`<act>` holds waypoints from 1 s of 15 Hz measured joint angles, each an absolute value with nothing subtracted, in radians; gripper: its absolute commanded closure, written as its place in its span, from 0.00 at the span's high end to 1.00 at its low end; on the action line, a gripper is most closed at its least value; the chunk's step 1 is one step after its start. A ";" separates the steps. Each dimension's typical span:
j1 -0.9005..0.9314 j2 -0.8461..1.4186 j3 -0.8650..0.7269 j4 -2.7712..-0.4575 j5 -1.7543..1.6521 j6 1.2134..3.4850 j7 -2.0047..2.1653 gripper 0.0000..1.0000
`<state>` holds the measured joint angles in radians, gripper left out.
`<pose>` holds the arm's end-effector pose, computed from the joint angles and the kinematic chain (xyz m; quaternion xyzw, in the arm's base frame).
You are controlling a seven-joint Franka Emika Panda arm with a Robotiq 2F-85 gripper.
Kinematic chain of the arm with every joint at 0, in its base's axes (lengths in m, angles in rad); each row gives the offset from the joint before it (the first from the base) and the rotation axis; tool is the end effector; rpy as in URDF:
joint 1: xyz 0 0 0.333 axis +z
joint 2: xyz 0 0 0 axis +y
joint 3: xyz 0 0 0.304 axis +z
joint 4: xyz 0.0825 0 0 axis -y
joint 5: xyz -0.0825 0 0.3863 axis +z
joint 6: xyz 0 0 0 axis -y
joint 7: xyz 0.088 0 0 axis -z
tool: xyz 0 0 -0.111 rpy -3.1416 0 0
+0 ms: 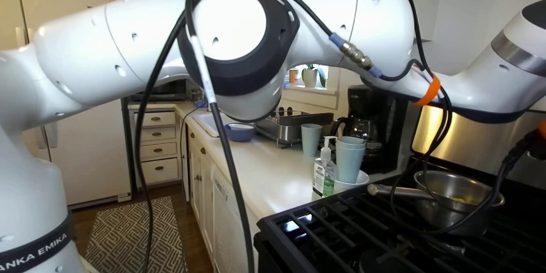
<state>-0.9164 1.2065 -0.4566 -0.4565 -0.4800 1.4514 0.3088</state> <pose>0.3091 -0.7078 0.3498 0.6694 -0.5960 -0.2409 0.3725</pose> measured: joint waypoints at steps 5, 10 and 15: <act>-0.901 1.226 -0.456 -0.457 -0.480 1.444 0.353 0.02; -0.893 1.251 -0.456 -0.457 -0.479 1.446 0.363 0.02; -0.887 1.255 -0.456 -0.456 -0.479 1.464 0.363 0.02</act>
